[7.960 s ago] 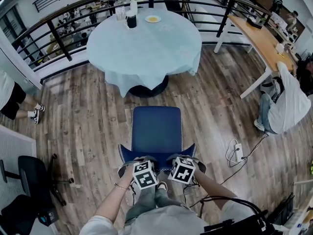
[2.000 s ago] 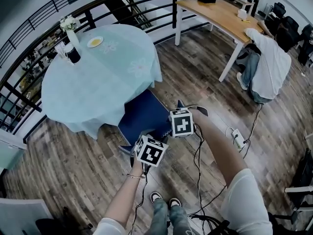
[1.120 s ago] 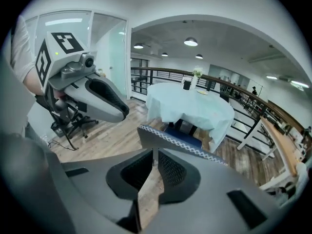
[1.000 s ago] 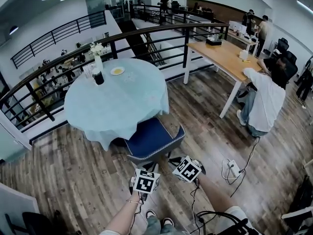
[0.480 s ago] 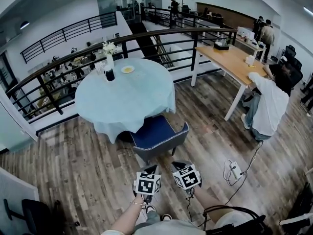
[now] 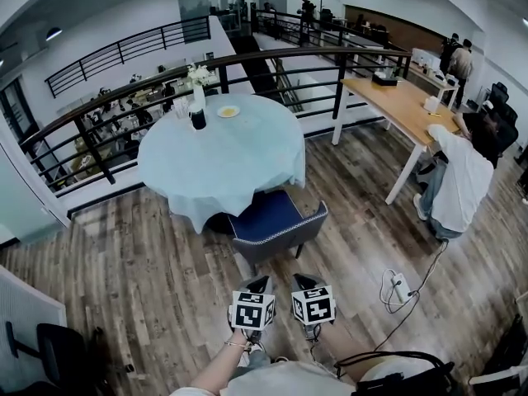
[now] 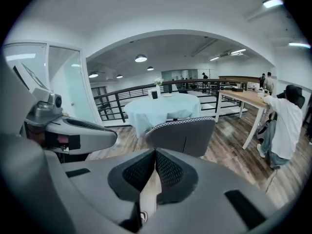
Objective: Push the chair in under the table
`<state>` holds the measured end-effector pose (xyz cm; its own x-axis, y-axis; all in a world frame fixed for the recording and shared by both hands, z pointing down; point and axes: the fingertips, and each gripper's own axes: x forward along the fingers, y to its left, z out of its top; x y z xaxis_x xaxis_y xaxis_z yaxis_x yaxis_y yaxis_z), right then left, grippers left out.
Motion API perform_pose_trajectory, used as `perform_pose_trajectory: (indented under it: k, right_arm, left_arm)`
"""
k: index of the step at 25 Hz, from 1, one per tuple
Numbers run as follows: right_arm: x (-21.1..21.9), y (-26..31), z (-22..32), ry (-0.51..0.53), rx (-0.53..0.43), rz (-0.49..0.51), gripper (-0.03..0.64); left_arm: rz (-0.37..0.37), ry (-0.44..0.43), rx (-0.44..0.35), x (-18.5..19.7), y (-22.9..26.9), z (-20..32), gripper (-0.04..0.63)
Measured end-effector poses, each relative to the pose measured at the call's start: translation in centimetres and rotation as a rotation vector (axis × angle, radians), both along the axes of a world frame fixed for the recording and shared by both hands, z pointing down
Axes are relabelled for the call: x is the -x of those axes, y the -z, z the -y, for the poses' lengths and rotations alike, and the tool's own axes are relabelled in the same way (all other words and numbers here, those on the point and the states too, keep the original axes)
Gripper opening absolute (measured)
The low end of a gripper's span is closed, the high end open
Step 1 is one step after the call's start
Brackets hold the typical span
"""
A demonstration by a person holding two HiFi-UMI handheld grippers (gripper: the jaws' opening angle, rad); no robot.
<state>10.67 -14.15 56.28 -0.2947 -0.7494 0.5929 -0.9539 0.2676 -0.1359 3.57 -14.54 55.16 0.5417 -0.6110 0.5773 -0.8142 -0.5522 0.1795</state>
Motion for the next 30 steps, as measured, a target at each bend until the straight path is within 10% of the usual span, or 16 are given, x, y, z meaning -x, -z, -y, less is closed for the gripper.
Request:
perform_pose_trajectory:
  k: [30]
  right_arm:
    - [4.2,-0.8,-1.2,0.011,-0.011,0.032,0.017]
  left_arm:
    - [-0.018,0.202,0.031,6.7,-2.0,-1.6,0.003]
